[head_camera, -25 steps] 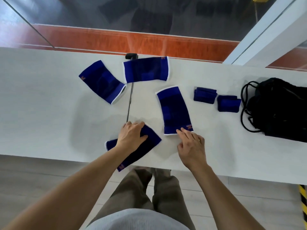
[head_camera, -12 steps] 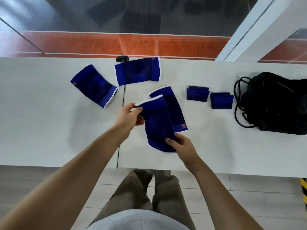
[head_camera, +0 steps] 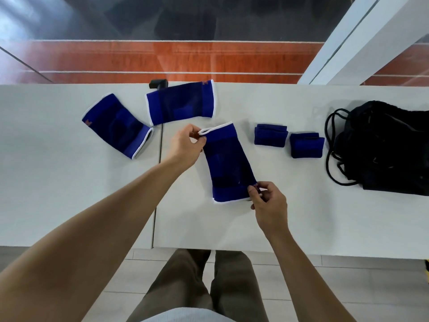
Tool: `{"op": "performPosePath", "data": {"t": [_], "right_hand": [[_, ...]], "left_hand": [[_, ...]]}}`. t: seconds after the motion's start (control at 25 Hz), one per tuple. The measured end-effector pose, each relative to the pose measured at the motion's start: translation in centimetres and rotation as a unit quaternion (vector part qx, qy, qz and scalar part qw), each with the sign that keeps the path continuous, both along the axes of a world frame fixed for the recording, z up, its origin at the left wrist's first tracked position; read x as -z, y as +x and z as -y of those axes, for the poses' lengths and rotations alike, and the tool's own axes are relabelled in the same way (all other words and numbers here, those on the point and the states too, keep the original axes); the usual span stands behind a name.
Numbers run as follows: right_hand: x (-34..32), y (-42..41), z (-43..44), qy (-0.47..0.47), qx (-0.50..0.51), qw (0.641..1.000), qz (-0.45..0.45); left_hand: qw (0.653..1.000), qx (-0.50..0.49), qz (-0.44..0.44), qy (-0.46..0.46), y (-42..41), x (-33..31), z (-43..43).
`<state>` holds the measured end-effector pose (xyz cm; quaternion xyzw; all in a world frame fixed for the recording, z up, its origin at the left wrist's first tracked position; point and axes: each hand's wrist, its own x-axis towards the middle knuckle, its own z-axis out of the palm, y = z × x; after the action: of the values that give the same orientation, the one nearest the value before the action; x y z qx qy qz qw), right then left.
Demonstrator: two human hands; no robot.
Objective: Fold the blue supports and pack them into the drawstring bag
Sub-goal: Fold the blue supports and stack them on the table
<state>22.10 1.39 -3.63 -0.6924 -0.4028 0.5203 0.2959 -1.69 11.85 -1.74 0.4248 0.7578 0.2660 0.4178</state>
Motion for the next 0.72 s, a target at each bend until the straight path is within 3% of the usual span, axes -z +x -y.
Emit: {"op": "performPosePath", "data": {"t": [0.16, 0.4, 0.6, 0.72], "right_hand": [[1.6, 0.5, -0.6, -0.007, -0.060, 0.996, 0.065], [2.6, 0.9, -0.8, 0.017, -0.110, 0.990, 0.091], [2.3, 0.6, -0.9, 0.141, -0.116, 0.964, 0.193], [2.9, 0.5, -1.6, 0.135, -0.098, 0.967, 0.191]], "left_hand": [[0.991, 0.074, -0.114, 0.009, 0.2, 2.0, -0.7], [0.987, 0.051, -0.148, 0.017, 0.9, 2.9, -1.0], [0.990, 0.029, -0.135, 0.002, 1.0, 2.8, -0.9], [0.990, 0.024, -0.135, 0.001, 1.1, 2.8, -0.8]]}}
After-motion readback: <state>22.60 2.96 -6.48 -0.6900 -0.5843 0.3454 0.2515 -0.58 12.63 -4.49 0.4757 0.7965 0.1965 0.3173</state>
